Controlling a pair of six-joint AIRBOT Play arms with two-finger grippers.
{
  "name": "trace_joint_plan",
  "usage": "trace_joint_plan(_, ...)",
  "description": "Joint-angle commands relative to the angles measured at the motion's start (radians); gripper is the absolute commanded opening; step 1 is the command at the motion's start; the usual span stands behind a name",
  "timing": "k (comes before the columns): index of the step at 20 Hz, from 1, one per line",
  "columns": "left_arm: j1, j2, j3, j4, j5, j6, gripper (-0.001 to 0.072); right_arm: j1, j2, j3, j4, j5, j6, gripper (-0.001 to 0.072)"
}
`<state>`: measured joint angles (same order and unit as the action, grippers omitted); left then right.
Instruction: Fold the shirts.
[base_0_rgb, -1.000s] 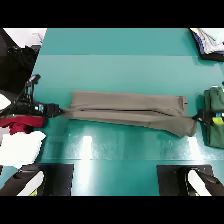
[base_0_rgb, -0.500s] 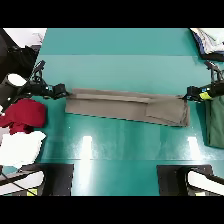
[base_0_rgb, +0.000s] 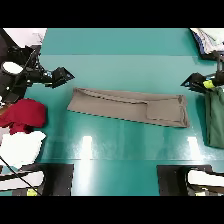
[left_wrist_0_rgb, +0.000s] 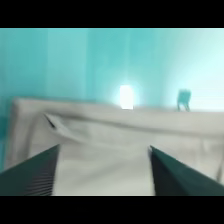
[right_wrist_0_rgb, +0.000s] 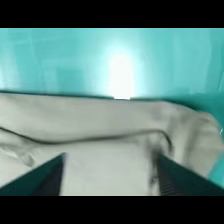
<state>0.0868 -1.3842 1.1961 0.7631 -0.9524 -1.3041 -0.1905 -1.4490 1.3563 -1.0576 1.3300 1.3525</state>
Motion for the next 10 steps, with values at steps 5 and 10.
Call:
trace_joint_plan(5, 0.000, -0.003, 0.024, -0.008, -0.192, 0.021, 0.0022, -0.213, -0.008, -0.219, 0.019, 0.130, -0.098, 0.0696)
trace_joint_plan(10, -0.038, -0.003, 0.024, -0.008, -0.208, 0.021, 0.0022, -0.269, -0.083, -0.305, 0.070, 0.106, -0.214, 0.0696)
